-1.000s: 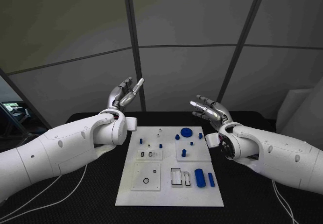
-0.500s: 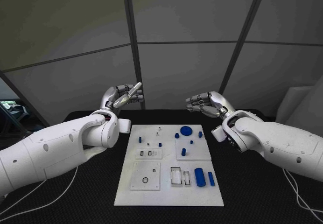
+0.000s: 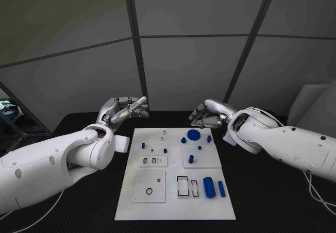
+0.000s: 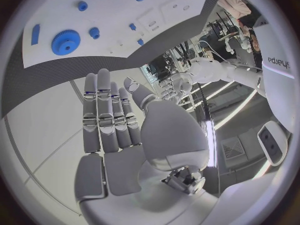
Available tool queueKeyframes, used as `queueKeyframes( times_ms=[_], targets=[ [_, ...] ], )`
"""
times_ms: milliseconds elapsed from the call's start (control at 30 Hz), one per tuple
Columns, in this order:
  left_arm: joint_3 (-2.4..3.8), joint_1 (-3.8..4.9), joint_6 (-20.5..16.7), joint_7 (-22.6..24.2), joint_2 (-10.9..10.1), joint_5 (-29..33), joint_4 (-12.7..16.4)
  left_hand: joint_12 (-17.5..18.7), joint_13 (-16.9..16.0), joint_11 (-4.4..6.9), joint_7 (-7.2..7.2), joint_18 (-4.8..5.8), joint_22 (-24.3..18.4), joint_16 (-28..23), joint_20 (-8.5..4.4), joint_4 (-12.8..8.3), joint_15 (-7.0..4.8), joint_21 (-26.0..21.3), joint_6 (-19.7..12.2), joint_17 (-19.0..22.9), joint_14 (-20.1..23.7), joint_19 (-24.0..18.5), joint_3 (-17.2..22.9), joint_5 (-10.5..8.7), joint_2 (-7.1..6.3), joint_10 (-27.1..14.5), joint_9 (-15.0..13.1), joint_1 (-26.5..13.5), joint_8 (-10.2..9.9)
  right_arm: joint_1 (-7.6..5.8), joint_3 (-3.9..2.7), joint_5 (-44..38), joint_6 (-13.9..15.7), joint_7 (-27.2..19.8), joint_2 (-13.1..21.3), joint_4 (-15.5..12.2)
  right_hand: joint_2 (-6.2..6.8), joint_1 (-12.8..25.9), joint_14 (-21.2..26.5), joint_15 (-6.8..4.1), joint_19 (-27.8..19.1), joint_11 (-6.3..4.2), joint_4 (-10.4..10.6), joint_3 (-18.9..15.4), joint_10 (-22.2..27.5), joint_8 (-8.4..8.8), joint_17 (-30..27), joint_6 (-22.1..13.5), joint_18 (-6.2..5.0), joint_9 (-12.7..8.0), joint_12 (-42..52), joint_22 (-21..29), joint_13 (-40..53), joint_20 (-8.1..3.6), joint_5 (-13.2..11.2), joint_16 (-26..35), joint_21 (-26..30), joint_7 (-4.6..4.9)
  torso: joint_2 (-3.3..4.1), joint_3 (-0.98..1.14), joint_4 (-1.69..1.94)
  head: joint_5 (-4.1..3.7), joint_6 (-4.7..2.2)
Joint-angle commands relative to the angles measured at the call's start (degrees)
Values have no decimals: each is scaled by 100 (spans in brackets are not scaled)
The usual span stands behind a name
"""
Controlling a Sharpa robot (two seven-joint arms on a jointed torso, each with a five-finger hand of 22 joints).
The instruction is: Assemble the parts on the task board
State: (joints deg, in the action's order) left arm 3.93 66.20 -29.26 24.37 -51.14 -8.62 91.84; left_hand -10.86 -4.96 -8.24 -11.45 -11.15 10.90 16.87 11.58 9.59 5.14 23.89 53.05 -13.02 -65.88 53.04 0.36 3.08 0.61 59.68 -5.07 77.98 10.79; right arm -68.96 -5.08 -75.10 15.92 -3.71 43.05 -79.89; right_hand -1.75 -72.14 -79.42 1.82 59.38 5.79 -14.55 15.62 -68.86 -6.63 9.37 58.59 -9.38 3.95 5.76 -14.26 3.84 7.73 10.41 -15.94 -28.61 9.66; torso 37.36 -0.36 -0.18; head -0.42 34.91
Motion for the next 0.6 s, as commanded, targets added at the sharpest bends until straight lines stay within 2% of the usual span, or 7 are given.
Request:
queueKeyframes(
  times_ms=[33,67,100,133,200,433,600],
  targets=[
    [8,7,212,-175,-91,-171,209,37,9,-7,-7,65,3,-2,4,-47,-2,31,54,-25,-44,48,-13,-7,13,55,12,57,-43,-43,-2,-1450,-408,716,-8,-97,214,38,-727,-251,570,-182,105,116,-363,153,897,250,-99,-6,-122,-609,39,-290,-101,-1311,-1056,-142,231,-6,43,-25,-54],
    [9,8,215,-187,-116,-172,270,55,12,-9,-13,65,5,5,1,-52,-3,39,53,-44,-66,58,-22,-8,8,58,18,56,-59,-51,-2,-1599,-419,773,-2,-139,247,57,-699,-236,667,-241,138,148,-408,189,1181,245,-105,-10,-124,-741,53,-318,-116,-1854,-1274,-124,270,-5,54,-48,-85],
    [10,8,219,-194,-138,-174,327,76,17,-16,-25,66,8,14,-1,-55,-2,48,47,-66,-85,68,-35,-8,-1,56,27,47,-81,-57,-3,-1731,-428,827,6,-184,280,56,-693,-235,658,-217,157,199,-382,213,1449,256,-95,-8,-160,-890,52,-329,-124,-2253,-1451,-146,312,-5,68,-74,-97],
    [11,7,223,-201,-165,-175,399,82,18,-17,-27,66,9,17,-1,-56,-1,50,44,-73,-88,70,-39,-8,-4,56,30,44,-88,-63,-3,-1885,-438,895,17,-245,302,74,-742,-246,827,-199,203,259,-393,238,2180,267,-6,-6,-175,-1547,62,-326,-133,-2964,-1992,-151,357,-3,80,-85,-86],
    [13,7,222,-207,-194,-176,479,85,18,-18,-28,67,10,18,-2,-56,-1,52,44,-76,-90,71,-42,-8,-5,56,31,43,-91,-68,-3,-2040,-454,969,22,-306,370,106,-736,-235,905,-188,242,296,-339,270,2600,244,40,-10,-200,-1925,57,-317,-150,-3399,-2322,-140,425,-6,88,-80,-108],
    [15,6,238,-211,-244,-177,647,93,20,-20,-29,68,11,18,-2,-57,1,54,40,-83,-90,73,-47,-8,-8,54,35,39,-99,-75,-4,-2332,-560,1125,-28,-372,529,165,-683,-165,925,-103,362,388,59,300,3286,50,100,-18,-219,-2500,-2,-258,-177,-4083,-2831,-121,553,-1,133,-88,-116],
    [17,6,254,-207,-272,-178,706,126,26,-30,-41,71,13,18,0,-52,7,62,29,-112,-83,74,-70,-8,-15,43,48,12,-132,-78,-4,-2384,-657,1128,-81,-338,618,169,-659,-145,974,-86,455,411,222,299,3730,-56,137,-16,-206,-2895,4,-225,-182,-4505,-3165,-128,602,-10,134,-87,-127]
  ],
)
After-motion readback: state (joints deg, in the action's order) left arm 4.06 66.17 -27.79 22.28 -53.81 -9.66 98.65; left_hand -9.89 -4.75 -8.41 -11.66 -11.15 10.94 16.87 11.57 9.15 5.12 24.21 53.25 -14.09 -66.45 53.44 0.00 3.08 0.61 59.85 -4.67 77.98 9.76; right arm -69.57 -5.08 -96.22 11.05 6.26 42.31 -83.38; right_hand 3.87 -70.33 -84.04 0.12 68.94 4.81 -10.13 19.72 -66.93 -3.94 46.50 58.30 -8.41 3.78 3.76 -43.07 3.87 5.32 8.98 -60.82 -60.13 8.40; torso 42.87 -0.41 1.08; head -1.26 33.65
